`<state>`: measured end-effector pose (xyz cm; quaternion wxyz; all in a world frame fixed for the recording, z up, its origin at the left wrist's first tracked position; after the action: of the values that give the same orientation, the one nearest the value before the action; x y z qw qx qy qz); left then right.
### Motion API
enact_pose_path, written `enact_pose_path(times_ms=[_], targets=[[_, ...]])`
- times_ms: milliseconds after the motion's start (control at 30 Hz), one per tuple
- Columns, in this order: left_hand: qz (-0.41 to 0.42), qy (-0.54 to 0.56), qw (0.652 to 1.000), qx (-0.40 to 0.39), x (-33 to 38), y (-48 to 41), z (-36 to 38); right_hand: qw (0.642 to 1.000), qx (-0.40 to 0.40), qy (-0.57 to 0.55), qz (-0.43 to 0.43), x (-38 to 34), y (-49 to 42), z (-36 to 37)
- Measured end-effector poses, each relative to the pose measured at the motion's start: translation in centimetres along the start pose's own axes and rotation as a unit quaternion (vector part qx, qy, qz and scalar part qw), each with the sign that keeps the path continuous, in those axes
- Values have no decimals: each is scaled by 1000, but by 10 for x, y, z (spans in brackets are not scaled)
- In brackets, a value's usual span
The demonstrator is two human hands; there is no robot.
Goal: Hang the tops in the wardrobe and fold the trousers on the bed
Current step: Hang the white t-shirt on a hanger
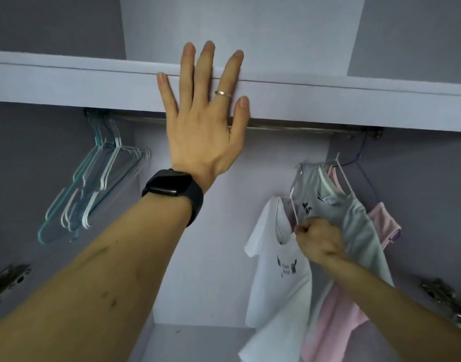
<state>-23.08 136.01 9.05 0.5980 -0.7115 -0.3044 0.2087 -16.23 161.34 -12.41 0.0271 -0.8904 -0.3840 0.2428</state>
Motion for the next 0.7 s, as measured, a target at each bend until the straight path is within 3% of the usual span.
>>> enact_pose_path(times_ms=[400, 700], targets=[[2, 3, 1000, 20, -3, 3, -1, 992, 123, 10, 28, -24, -37, -89], [5, 3, 1000, 29, -2, 3, -2, 989, 100, 55, 90, 1, -74, -85]])
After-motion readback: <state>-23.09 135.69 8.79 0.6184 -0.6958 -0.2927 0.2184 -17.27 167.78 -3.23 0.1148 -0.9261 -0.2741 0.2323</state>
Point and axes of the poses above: each hand's wrist, its own y-axis away from the middle knuckle, its own z-axis out of the palm, x = y × z, the point moved 10 cm from there along -y, towards the middle knuckle, and after that the axes turned 3 degrees about x, right-handed, at the moved point
